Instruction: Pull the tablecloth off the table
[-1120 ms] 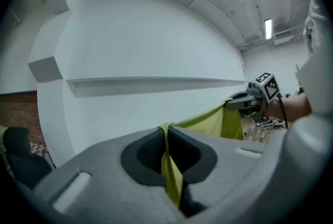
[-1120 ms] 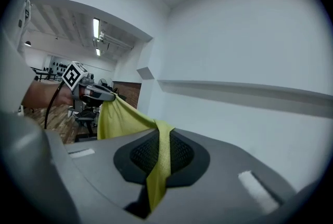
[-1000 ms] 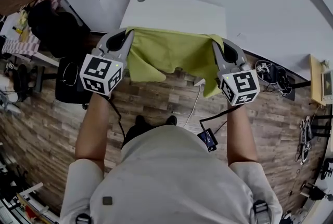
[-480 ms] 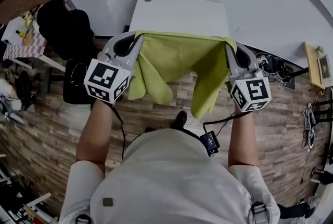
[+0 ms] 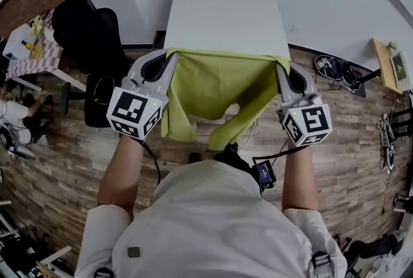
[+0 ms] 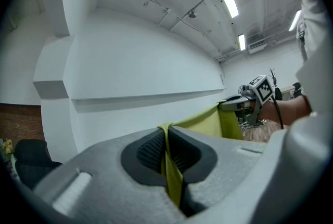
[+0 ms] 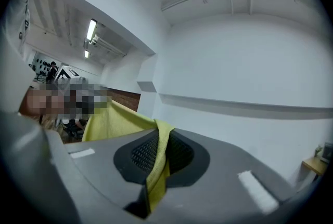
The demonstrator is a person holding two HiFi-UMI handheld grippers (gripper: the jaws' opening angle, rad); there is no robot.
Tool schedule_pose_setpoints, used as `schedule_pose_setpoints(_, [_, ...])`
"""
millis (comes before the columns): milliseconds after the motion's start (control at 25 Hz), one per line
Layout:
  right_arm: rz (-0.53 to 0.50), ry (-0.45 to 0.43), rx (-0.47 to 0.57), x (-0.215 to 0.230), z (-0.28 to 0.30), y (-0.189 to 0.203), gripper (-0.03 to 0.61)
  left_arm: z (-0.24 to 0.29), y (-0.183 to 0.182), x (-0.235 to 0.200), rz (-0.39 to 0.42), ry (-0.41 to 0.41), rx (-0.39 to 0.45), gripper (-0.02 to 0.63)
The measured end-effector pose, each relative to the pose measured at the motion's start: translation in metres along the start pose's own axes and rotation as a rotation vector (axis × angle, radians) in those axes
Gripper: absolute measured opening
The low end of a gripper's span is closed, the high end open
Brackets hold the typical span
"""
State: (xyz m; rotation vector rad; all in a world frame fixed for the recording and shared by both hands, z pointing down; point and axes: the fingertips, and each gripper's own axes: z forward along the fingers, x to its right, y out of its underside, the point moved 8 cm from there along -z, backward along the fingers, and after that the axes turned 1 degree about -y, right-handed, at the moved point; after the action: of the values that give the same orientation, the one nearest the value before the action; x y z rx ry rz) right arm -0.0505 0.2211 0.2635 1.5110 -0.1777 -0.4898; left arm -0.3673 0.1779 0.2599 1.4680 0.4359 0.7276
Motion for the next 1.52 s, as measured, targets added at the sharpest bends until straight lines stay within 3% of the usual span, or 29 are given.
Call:
schedule_pose_setpoints(360, [-0.002,-0.058,-0.012,-0.011,-0.022,0.021,0.014,-0.021,0.016,0.03,-0.04,-0.074,0.004,0.005])
schedule_pose_setpoints(880, [-0.008,-0.162,-0.026,0.034,-0.082,0.061,0.014,-0.013,0.029,0.126,-0.071,-0.196,-0.049,0.005])
schedule_pose_setpoints(1120, [-0.003,-0.17,-0.041,0.056,-0.117,0.088,0.014,-0.004,0.038,0.179,-0.102,-0.201,-0.036,0.005])
schedule_pose_setpoints(1520, [0.027,-0.197,-0.084,0.071,-0.145,0.124,0.014,0.007,0.063,0.231,-0.128,-0.21,-0.053,0.005])
